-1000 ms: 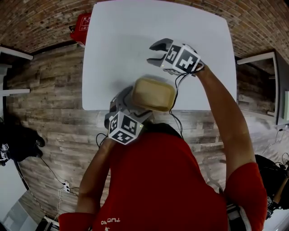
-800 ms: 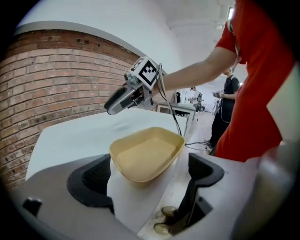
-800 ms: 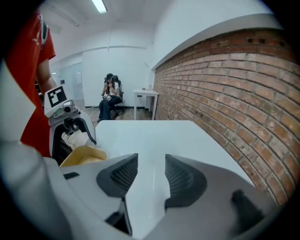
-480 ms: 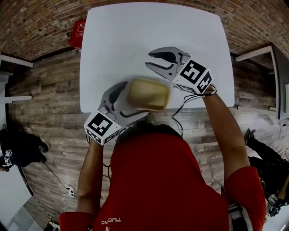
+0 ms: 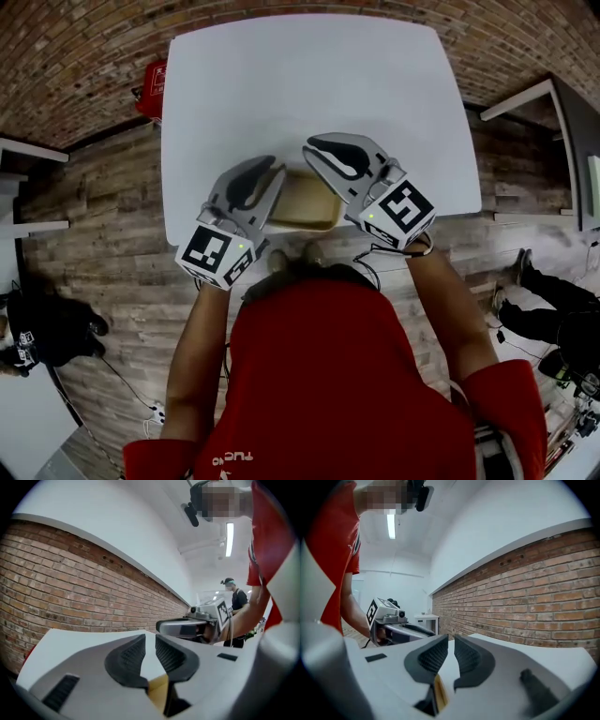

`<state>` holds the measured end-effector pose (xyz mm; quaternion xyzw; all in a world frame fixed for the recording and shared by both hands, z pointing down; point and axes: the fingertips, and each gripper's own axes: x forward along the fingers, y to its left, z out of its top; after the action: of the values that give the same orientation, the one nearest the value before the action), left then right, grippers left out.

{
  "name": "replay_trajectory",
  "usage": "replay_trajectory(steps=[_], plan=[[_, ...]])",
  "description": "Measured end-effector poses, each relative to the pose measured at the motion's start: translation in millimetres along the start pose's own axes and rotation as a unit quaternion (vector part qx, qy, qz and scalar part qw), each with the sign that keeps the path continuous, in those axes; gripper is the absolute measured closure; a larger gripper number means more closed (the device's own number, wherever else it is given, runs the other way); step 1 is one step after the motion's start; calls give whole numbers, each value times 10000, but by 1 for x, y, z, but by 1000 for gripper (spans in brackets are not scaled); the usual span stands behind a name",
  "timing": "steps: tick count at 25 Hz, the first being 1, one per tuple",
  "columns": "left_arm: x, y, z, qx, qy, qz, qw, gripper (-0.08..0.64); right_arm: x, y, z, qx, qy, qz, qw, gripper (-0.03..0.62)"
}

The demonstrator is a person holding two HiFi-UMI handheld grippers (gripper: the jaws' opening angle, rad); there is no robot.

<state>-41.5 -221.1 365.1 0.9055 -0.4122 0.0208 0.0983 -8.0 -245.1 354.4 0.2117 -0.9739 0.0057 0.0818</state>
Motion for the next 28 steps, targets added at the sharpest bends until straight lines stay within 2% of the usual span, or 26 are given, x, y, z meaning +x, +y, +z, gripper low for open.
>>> replay_trajectory(steps=[4,8,17,23,28], plan=[[3,-4,15,187,-163,164,9996,532,-13,10,11,57,-266,-346,9990,542],[6,-12,28,248,-328,204,9989,545,-19,20,20,36,-427,-574,9974,548],[5,-20,37,289,-436,92,9986,546,-20,23,19,93,-465,-852,9952,557],[7,-23,38,286,-435,19,9986,546,-18,20,19,257,-529,-907,9941,561],[6,-21,36,277,-401,20,9988,546,-15,22,20,195,-498,-936,9942,561]])
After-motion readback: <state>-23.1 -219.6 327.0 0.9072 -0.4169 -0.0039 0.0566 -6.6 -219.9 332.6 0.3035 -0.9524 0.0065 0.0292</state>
